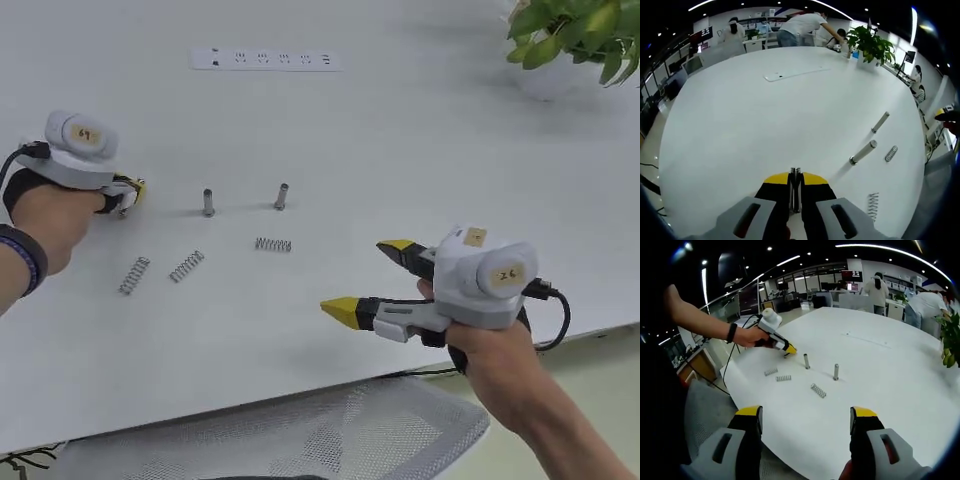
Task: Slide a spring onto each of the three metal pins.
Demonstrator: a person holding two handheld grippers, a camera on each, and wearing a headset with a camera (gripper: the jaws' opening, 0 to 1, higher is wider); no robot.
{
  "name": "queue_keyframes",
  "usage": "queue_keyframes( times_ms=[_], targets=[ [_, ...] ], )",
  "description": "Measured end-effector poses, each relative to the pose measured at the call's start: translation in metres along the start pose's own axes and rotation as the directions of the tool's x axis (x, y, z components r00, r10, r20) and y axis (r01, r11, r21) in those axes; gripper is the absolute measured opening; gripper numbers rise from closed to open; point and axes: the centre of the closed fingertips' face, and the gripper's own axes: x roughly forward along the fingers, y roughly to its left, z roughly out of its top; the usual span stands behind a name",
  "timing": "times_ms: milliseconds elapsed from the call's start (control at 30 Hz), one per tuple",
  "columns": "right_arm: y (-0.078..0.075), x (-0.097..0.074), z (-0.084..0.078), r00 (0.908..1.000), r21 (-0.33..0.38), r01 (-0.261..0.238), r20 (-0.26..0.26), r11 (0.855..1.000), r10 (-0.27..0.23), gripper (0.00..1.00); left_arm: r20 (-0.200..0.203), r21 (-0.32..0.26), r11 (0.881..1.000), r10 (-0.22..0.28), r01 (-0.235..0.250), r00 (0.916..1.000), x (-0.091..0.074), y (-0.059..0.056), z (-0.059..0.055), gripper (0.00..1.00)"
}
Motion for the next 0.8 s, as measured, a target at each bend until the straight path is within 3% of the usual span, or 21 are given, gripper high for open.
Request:
queue_keyframes(
  times_ms=[800],
  targets=[
    [0.004, 0.002, 0.001, 0.9999, -0.012, -0.012, 0.002, 1.0, 0.012, 0.71, 0.028, -0.008, 1.0, 0.022, -0.022, 0.9994, -0.013, 0.015, 0.009, 0.0]
  ],
)
